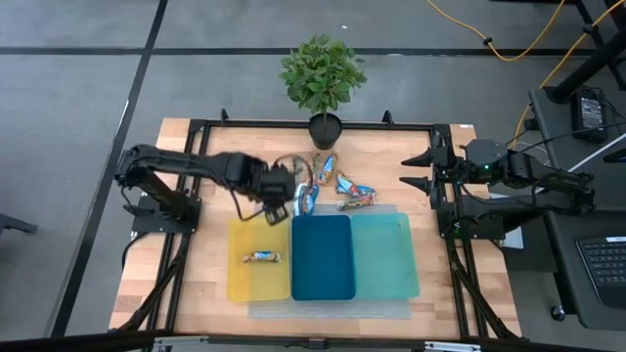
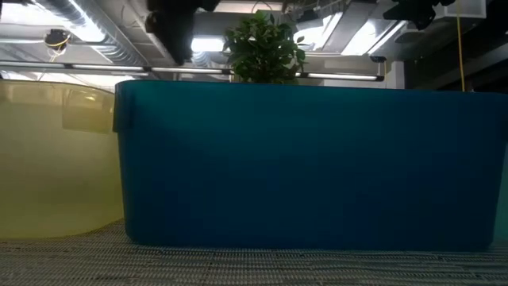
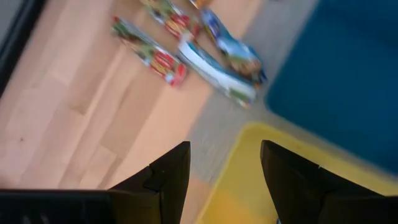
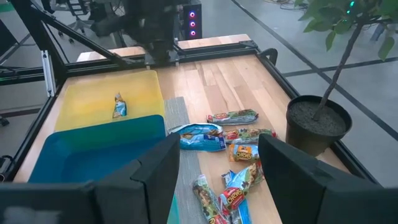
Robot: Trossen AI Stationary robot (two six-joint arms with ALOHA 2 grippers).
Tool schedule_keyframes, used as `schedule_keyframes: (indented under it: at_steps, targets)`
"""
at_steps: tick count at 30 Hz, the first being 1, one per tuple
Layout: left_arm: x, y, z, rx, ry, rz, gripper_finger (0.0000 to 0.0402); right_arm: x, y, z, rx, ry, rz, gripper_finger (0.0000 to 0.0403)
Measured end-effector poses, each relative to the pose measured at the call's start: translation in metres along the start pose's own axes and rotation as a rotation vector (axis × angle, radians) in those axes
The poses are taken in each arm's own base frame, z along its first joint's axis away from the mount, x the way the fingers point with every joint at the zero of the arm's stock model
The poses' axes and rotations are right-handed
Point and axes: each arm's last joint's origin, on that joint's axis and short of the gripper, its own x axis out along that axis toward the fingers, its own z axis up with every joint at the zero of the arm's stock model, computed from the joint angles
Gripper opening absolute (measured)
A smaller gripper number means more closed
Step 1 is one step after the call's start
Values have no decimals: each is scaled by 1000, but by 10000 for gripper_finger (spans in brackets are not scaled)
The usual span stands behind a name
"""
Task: Pick and place Granola Bars by type
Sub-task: Put the red granola bar into the blue bin
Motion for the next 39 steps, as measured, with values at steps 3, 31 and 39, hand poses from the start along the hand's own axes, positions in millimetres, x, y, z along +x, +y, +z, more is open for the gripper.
schedule_keyframes:
  at_steps: [3,31,39]
  targets:
    - [-1,14,12,-62,-14,-3,187,0,0,0,10,0,0,220]
    - [117,87,85,-27,89,-20,301,0,0,0,55,0,0,220]
    - [159,95,91,-54,159,-24,335,0,0,0,55,2,1,220]
